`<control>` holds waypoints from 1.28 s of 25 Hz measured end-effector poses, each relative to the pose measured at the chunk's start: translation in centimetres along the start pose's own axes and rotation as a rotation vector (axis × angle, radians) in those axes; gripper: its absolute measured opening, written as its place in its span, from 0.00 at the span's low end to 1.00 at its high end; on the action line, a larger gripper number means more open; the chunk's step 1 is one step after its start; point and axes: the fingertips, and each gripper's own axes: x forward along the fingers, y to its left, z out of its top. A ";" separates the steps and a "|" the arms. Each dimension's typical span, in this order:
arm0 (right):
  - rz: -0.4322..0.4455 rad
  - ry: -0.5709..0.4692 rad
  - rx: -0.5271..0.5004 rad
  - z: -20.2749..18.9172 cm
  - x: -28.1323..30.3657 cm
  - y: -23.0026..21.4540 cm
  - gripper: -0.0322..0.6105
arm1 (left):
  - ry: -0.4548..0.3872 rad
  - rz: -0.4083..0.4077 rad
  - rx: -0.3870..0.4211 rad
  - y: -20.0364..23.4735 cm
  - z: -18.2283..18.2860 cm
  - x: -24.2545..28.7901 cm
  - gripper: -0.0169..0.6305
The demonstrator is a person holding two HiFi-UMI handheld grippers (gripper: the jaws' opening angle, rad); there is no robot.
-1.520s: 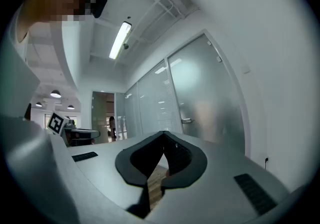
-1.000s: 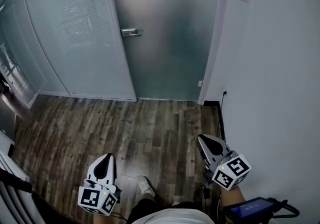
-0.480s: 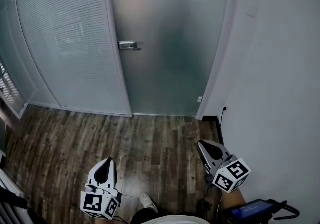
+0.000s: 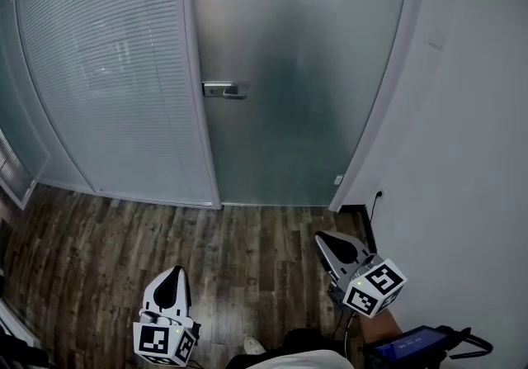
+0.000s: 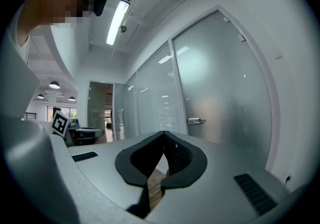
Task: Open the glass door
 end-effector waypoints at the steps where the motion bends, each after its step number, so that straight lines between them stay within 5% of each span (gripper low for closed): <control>1: 0.000 0.001 -0.001 0.1 0.7 -0.2 0.05 | 0.001 -0.006 -0.001 0.3 0.0 0.6 0.02; 13: 0.043 -0.026 0.081 1.3 10.2 -6.1 0.05 | 0.031 0.003 0.005 4.2 1.4 9.9 0.02; 25: 0.073 -0.033 0.098 2.6 20.2 -23.3 0.05 | 0.029 0.062 -0.002 3.3 2.9 27.5 0.02; 32: 0.133 -0.009 0.109 2.3 25.1 -28.4 0.05 | 0.047 0.056 0.012 1.9 3.4 34.7 0.02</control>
